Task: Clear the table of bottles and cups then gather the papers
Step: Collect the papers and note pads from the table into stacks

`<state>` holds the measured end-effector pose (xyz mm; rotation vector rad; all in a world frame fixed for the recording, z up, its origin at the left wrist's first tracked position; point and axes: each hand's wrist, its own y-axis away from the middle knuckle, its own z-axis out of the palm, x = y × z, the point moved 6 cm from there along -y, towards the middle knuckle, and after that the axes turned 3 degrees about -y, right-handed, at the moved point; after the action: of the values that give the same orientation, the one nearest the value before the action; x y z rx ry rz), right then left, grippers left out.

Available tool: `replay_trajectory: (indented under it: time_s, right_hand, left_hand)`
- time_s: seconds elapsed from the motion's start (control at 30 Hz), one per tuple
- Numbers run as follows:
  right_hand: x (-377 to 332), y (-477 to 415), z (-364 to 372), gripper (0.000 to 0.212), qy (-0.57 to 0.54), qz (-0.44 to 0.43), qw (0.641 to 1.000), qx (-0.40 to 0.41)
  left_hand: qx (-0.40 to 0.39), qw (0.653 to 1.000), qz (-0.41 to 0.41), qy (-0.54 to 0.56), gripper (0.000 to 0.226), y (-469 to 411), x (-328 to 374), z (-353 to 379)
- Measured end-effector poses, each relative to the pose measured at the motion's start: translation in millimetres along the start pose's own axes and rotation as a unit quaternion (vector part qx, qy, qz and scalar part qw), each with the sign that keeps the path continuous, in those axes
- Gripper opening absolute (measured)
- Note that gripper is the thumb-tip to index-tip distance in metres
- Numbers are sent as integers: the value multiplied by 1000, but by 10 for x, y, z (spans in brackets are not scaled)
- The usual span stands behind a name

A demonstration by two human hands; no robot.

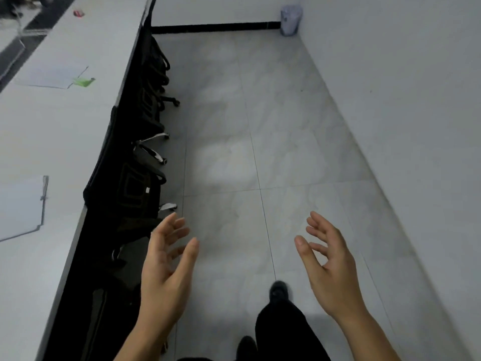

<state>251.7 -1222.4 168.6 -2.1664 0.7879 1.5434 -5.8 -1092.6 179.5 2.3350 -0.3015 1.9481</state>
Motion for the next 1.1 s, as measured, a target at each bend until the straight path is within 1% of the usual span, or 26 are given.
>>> replay_trajectory:
  time_s: [0.1,0.2,0.3,0.37,0.53,0.67,0.77,0.87,1.0,1.1]
  right_hand:
    - [151,-838,162,51,-2,7,1000,1]
    - [245,-1832,339,51,-9,8,1000,3]
    - [101,-2890,604,50,-22,11,999,-26]
    - [-158,-3549,844,48,-18,-11,998,-58]
    - [-776,-4893,1698,49,-6,-47,985,-164]
    - [-963,-5724,2555,47,14,-73,970,-232]
    - [-1030,-6356,3261,44,32,-87,962,-255]
    - [-1277,-7018,3976,43,41,-103,958,-265]
    - [-1914,-7798,4805,45,37,-125,950,-284]
    - [-2329,-8270,5392,47,30,-141,945,-294]
  left_hand:
    - [5,1000,-9,-7,48,-780,-172,357]
    - [15,999,-17,-25,48,-1646,-305,699]
    - [44,998,-27,-33,48,-2532,-246,833]
    - [83,996,-22,-32,48,-3074,-101,801]
    - [167,985,-37,-24,52,-4112,-23,525]
    - [239,969,-69,-10,51,-4838,-353,303]
    - [272,958,-93,1,54,-5499,-720,108]
    - [288,953,-94,-1,48,-6344,-941,-215]
    - [304,949,-84,-9,44,-7474,-829,-768]
    - [319,943,-93,-27,42,-8155,-722,-1155]
